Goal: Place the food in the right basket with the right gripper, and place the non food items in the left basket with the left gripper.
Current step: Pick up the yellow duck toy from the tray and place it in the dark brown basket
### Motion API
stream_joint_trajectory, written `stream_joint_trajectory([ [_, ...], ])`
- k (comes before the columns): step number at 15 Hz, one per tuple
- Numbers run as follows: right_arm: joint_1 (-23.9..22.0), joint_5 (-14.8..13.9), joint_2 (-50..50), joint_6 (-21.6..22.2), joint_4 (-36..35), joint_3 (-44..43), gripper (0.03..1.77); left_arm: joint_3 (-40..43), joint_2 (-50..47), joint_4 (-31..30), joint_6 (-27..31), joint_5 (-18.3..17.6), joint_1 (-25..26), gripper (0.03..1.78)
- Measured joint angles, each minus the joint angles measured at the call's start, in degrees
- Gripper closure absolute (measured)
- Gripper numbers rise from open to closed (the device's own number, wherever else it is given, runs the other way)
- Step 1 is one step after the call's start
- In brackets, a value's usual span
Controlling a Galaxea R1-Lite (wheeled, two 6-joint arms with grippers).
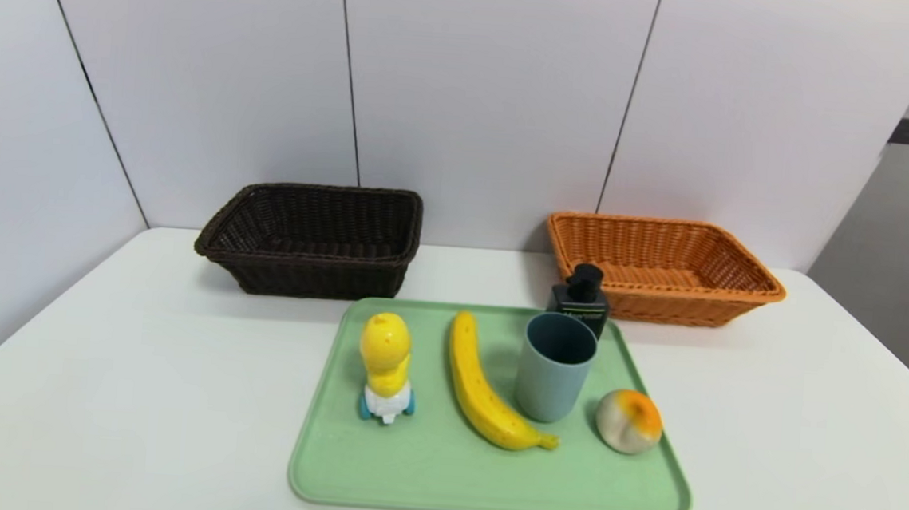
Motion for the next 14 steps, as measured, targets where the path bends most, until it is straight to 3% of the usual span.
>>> stream_joint_trajectory([
  [14,0.0,-0.52,0.0,0.11,-0.09,0.0,0.1,0.0,0.0,-0.01,-0.1,0.13,0.0,0.12],
])
